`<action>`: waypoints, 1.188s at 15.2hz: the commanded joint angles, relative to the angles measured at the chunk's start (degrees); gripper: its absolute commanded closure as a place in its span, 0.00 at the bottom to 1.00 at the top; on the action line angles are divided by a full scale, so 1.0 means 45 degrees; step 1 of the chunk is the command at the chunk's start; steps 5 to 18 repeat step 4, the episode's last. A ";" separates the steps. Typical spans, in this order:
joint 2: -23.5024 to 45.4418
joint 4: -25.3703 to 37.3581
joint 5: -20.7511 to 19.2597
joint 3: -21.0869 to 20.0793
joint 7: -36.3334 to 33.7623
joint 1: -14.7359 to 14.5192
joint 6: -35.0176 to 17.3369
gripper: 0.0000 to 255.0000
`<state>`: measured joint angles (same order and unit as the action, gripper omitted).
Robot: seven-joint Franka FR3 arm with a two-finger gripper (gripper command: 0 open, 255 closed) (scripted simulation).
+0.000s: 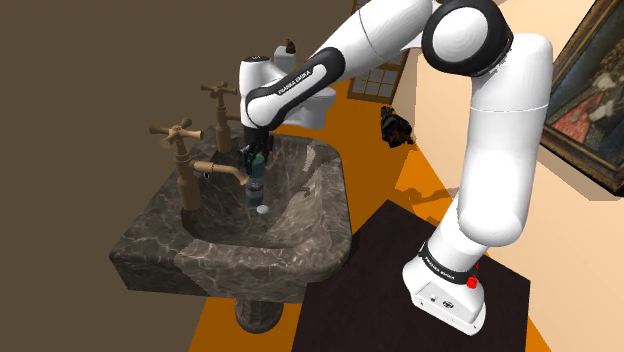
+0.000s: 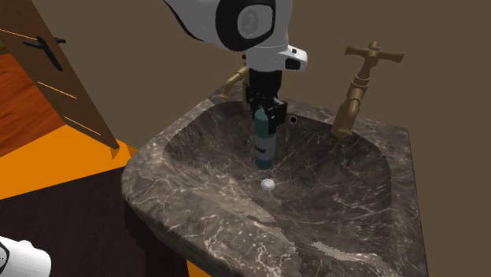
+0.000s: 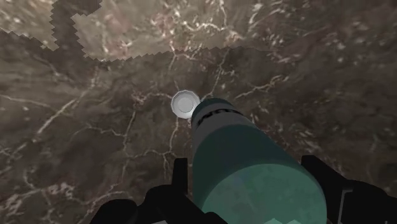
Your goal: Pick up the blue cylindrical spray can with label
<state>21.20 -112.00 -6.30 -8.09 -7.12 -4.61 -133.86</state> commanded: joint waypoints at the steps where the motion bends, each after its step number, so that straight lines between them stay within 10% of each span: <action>1: -0.0197 0.0097 0.0052 -0.0022 0.0050 0.0022 0.0284 1.00; 18: -0.0315 0.0142 0.0083 -0.0035 0.0074 0.0030 0.0445 1.00</action>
